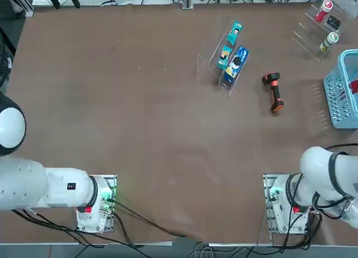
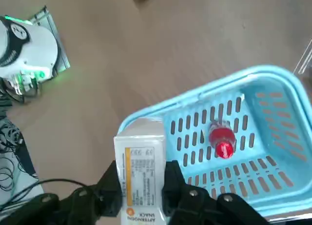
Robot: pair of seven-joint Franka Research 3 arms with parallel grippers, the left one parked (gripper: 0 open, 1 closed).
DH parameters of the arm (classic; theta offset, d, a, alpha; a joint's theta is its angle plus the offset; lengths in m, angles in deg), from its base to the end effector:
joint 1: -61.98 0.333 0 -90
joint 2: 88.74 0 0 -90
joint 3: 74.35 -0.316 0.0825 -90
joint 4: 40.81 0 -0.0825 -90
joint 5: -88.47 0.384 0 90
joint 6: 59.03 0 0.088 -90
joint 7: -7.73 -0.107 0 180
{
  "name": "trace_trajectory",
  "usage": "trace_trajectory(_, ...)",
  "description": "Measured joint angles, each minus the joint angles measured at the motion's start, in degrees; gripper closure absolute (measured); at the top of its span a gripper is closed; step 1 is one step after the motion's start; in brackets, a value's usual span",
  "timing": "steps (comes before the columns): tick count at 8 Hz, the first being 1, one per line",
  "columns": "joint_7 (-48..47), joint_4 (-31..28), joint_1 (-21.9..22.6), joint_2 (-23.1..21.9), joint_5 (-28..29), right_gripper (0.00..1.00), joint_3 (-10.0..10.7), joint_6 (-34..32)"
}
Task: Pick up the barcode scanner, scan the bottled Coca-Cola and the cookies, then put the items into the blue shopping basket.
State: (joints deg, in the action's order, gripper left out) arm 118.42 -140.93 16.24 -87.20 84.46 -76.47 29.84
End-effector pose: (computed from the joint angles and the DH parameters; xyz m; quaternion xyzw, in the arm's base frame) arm 0.3898 -0.3822 0.5263 -0.8261 -0.5514 0.0582 0.1009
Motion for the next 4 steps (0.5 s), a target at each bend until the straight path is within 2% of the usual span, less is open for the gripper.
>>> trace_trajectory(2, 2.8, -3.2, -0.1, 0.1, 0.1, 0.61, 2.0, 4.7)
trace_trajectory(4, 3.8, -6.9, -0.7, 0.2, 0.2, 0.61, 2.3, 10.2)
